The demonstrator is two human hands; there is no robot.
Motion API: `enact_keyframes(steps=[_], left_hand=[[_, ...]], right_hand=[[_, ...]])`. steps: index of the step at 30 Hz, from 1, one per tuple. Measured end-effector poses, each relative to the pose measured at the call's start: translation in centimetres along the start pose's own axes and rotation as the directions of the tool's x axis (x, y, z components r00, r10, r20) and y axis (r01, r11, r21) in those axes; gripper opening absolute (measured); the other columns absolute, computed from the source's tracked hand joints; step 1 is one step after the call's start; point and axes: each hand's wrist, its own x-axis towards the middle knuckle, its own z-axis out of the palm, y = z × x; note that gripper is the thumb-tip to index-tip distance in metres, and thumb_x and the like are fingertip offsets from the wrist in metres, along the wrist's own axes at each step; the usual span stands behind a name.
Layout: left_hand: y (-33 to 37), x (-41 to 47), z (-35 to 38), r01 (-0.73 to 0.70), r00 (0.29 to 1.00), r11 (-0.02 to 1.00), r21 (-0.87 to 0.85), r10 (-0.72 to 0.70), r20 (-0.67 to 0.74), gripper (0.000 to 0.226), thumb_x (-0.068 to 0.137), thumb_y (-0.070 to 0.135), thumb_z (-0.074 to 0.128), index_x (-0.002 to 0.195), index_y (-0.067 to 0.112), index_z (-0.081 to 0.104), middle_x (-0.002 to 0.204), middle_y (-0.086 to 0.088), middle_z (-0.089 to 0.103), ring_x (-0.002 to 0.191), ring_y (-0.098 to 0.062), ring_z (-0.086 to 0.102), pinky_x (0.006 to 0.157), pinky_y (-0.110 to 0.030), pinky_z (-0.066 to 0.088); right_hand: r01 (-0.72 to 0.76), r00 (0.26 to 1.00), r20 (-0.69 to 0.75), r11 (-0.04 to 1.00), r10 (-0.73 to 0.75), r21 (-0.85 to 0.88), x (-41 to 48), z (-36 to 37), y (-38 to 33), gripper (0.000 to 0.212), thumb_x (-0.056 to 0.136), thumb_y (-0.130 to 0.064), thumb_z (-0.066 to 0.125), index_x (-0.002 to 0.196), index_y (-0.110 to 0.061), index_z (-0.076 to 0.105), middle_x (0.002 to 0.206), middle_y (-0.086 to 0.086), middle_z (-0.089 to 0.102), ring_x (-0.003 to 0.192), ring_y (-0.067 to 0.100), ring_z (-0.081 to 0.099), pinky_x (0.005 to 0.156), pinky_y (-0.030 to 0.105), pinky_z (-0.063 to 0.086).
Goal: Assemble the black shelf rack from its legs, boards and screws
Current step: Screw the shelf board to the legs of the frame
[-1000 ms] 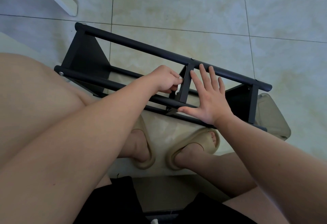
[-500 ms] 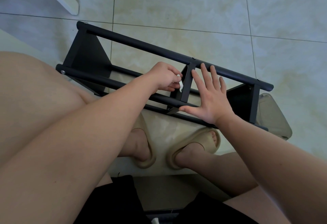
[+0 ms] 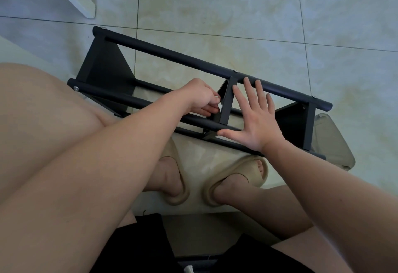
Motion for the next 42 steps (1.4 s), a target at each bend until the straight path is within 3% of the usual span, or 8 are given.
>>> enact_keyframes(steps=[13, 27, 35, 42], left_hand=[[0.1, -0.2, -0.5, 0.146, 0.984, 0.988, 0.057, -0.151, 0.089, 0.011, 0.102, 0.018, 0.056, 0.095, 0.013, 0.063, 0.064, 0.006, 0.073, 0.067, -0.009, 0.065, 0.064, -0.026, 0.052], [0.3, -0.6, -1.0, 0.095, 0.982, 0.963, 0.252, -0.133, 0.135, 0.018, 0.104, 0.023, 0.051, 0.094, 0.017, 0.065, 0.077, 0.01, 0.076, 0.084, -0.011, 0.066, 0.073, -0.029, 0.047], [0.1, -1.0, -1.2, 0.035, 0.989, 0.932, 0.36, -0.084, 0.122, 0.017, 0.103, 0.02, 0.052, 0.091, 0.02, 0.064, 0.073, 0.012, 0.076, 0.081, -0.01, 0.065, 0.072, -0.03, 0.043], [-0.3, -1.4, -1.4, -0.045, 0.991, 0.884, 0.465, -0.02, 0.133, 0.024, 0.1, 0.014, 0.057, 0.08, 0.021, 0.068, 0.071, 0.014, 0.073, 0.072, -0.005, 0.062, 0.066, -0.023, 0.04]], right_hand=[[0.0, 1.0, 0.005, 1.0, 0.0, -0.009, -0.3, 0.0, -0.4, 0.123, 0.066, -0.098, 0.033, 0.163, -0.027, 0.008, 0.17, 0.003, -0.01, 0.155, 0.03, -0.016, 0.124, 0.056, 0.0], [0.005, 1.0, -0.007, 1.0, -0.005, -0.003, -0.3, 0.0, -0.4, 0.123, 0.066, -0.098, 0.033, 0.163, -0.026, 0.009, 0.17, 0.004, -0.01, 0.156, 0.03, -0.015, 0.124, 0.056, 0.0], [0.006, 1.0, -0.004, 1.0, -0.006, -0.019, -0.3, 0.2, -0.3, 0.123, 0.067, -0.099, 0.031, 0.163, -0.027, 0.007, 0.17, 0.003, -0.011, 0.156, 0.029, -0.016, 0.124, 0.055, 0.0], [0.009, 1.0, -0.011, 1.0, -0.009, -0.019, -0.3, 0.2, -0.3, 0.123, 0.067, -0.1, 0.027, 0.163, -0.027, 0.007, 0.17, 0.004, -0.01, 0.156, 0.03, -0.016, 0.124, 0.055, 0.0]])
